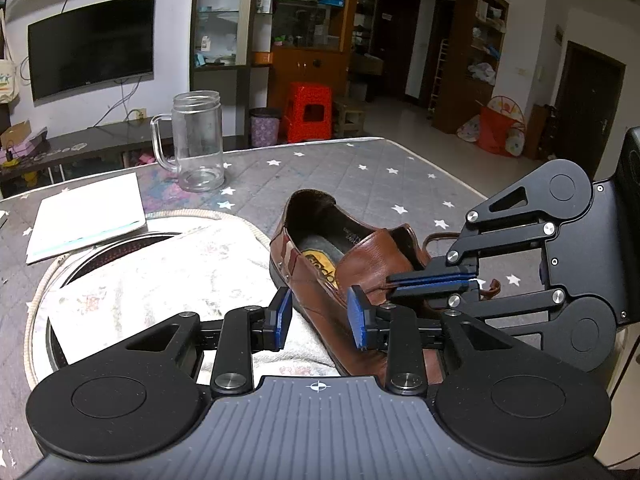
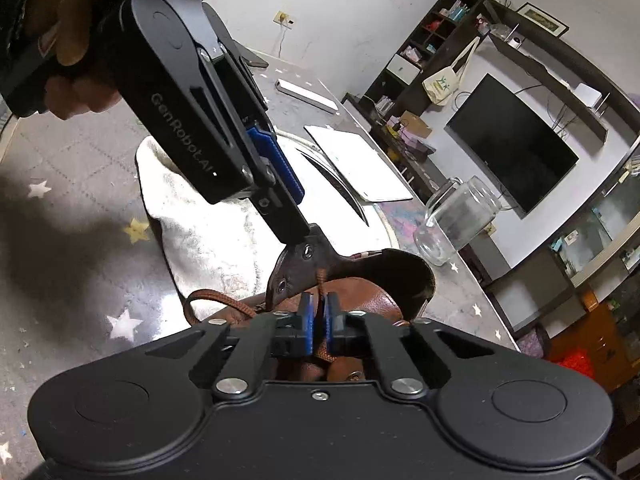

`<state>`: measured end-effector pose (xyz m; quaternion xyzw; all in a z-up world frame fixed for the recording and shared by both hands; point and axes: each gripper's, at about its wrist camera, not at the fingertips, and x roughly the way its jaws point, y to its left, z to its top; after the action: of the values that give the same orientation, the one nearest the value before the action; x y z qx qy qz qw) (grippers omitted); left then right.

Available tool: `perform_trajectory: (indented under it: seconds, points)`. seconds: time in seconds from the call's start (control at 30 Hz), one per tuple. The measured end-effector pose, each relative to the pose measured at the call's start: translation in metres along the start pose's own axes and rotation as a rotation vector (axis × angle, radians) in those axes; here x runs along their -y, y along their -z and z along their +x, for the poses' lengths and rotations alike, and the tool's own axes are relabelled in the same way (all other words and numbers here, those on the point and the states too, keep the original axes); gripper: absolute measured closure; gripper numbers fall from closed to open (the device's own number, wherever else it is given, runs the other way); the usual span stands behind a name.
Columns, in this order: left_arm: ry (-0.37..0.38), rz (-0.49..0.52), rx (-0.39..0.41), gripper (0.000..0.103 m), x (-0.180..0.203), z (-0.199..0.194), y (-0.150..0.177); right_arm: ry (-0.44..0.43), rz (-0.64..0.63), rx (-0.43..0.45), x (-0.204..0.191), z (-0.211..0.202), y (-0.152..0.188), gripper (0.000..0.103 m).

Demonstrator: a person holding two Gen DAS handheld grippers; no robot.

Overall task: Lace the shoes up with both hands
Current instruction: 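Pull the lace through the eyelet with the right gripper while the left gripper holds the shoe flap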

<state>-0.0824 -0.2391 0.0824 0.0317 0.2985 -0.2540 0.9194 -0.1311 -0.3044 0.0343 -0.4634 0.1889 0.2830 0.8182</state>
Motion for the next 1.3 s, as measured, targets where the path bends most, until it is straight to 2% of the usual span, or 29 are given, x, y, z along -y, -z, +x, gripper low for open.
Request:
perform_trajectory:
  seconds: [0.33, 0.47, 0.57, 0.7, 0.77, 0.8, 0.87, 1.0, 1.2, 1.3]
  points:
    - [0.006, 0.004, -0.004, 0.071, -0.004, -0.001, 0.002, 0.049, -0.243, -0.056, -0.019, 0.0, 0.001, 0.101]
    - [0.006, 0.004, -0.007, 0.072, -0.006, -0.002, 0.002, 0.073, -0.337, -0.071, -0.034, 0.013, -0.001, 0.101]
    - [0.013, 0.005, -0.006, 0.076, -0.006, -0.002, 0.003, 0.093, -0.4, -0.076, -0.04, 0.015, 0.0, 0.101]
    - [0.02, 0.012, -0.006, 0.082, -0.005, -0.003, 0.003, 0.162, -0.471, -0.078, -0.048, 0.018, 0.001, 0.101]
    - [-0.011, 0.023, -0.021, 0.089, -0.005, -0.002, 0.004, 0.164, -0.476, -0.079, -0.047, 0.019, 0.001, 0.101]
    - [-0.054, 0.046, -0.042, 0.093, -0.004, 0.001, 0.006, 0.165, -0.479, -0.079, -0.047, 0.019, 0.0, 0.101]
    - [-0.119, 0.077, -0.083, 0.093, -0.007, 0.009, 0.013, 0.167, -0.484, -0.08, -0.046, 0.02, 0.0, 0.101]
    - [-0.043, -0.041, -0.098, 0.093, -0.022, 0.009, 0.022, 0.172, -0.495, -0.082, -0.044, 0.021, 0.0, 0.101]
    - [0.02, -0.015, -0.031, 0.092, -0.001, -0.008, 0.004, 0.179, -0.511, -0.084, -0.042, 0.023, 0.0, 0.101]
    - [0.058, -0.008, -0.006, 0.084, 0.013, -0.009, -0.006, 0.182, -0.519, -0.086, -0.041, 0.024, -0.001, 0.101]
